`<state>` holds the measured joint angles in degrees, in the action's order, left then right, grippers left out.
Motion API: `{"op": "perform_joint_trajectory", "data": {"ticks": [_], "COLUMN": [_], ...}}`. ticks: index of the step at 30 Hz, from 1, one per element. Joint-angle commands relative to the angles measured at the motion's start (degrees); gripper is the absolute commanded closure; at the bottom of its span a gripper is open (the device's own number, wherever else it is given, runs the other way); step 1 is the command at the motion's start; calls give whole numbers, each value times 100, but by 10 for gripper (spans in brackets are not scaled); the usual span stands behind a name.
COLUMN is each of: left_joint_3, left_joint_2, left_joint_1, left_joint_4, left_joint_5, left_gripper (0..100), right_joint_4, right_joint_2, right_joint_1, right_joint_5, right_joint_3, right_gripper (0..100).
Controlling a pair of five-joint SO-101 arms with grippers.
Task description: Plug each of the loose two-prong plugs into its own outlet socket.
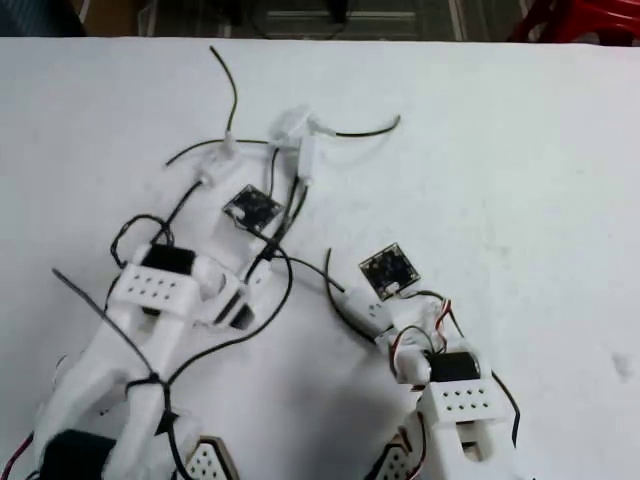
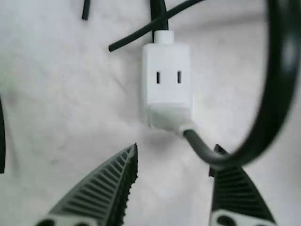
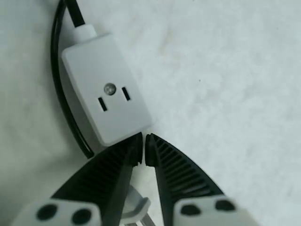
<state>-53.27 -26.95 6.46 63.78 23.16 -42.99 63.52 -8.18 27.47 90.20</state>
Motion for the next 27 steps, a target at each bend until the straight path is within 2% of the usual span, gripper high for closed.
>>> {"op": "perform_joint_trajectory", "data": {"ticks": [1,9,15,22,27], "left_joint_3": [255,316,782,1046,1046], "left_joint_2": [330,1121,1640,1956,2000], "left_joint_1": [127,189,180,180,180], "left_joint_4": [-440,-993,-879,-897,-897], "left_joint_5": [-466,-527,-536,-536,-536], "left_gripper": [643,660,663,808,870], "right_joint_4": [75,75,75,75,75], "right_joint_2": [84,84,84,84,84], "right_joint_1": [-48,-48,-48,-48,-48], "right_joint_5": [0,0,0,0,0], "right_joint_3": [-26,-26,-26,-26,-26], "right_gripper": [967,967,967,967,967]}}
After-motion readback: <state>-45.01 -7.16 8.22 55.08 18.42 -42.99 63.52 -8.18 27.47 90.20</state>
